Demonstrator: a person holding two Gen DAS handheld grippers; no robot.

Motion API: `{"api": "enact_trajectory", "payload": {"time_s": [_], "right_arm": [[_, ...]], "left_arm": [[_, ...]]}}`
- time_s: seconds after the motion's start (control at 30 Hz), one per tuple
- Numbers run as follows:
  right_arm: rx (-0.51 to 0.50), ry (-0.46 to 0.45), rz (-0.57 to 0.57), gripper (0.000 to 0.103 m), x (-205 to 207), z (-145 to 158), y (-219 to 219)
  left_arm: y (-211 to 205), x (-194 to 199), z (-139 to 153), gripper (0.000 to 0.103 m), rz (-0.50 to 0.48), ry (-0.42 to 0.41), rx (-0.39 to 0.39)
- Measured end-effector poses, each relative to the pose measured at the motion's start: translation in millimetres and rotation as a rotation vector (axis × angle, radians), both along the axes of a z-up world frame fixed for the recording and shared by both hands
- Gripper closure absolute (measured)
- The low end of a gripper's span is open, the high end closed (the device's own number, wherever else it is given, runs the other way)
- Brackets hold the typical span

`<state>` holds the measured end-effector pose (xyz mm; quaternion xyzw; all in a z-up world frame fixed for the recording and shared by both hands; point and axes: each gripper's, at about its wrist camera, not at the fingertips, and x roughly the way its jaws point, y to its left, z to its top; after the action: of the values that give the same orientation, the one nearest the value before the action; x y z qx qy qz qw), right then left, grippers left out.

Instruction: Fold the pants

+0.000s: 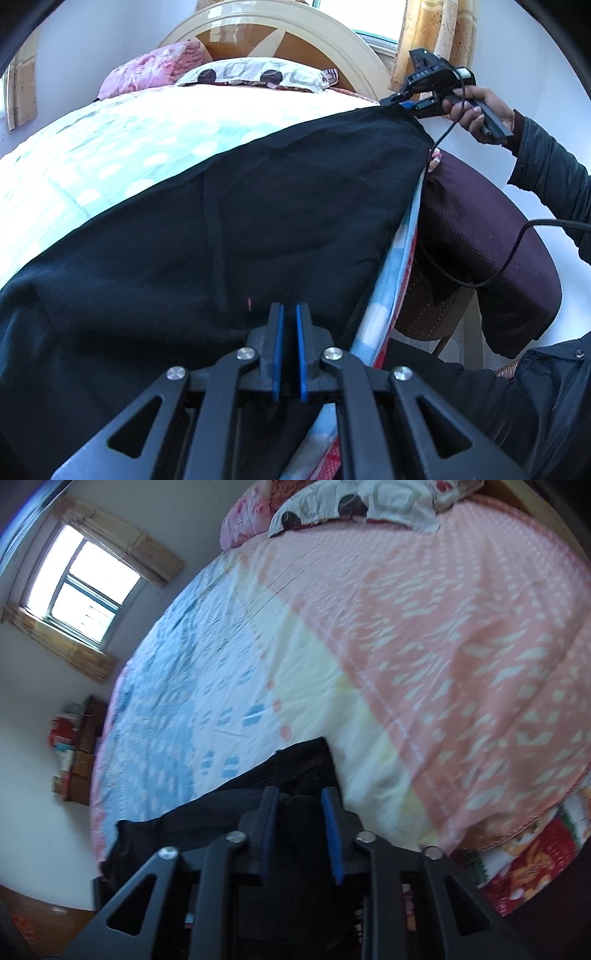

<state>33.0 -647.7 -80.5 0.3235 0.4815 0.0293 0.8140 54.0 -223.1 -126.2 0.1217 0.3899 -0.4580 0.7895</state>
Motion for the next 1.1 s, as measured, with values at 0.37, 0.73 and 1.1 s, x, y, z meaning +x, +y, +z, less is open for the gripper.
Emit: {"api": "enact_trajectory", "payload": {"time_s": [0.37, 0.73, 1.1], "right_arm": [[-0.196, -0.245, 0.012, 0.098, -2, 42, 33], [-0.367, -0.126, -0.061, 0.056, -1, 13, 16], [-0.318, -0.360, 0.151, 0.055, -55, 44, 156]], "left_arm": [[0, -1, -2, 0.092, 0.003, 0.005, -0.008], [13, -15, 11, 0.088, 0.040, -0.091, 0.029], [123, -19, 3, 0.050, 0.332, -0.102, 0.027]]}}
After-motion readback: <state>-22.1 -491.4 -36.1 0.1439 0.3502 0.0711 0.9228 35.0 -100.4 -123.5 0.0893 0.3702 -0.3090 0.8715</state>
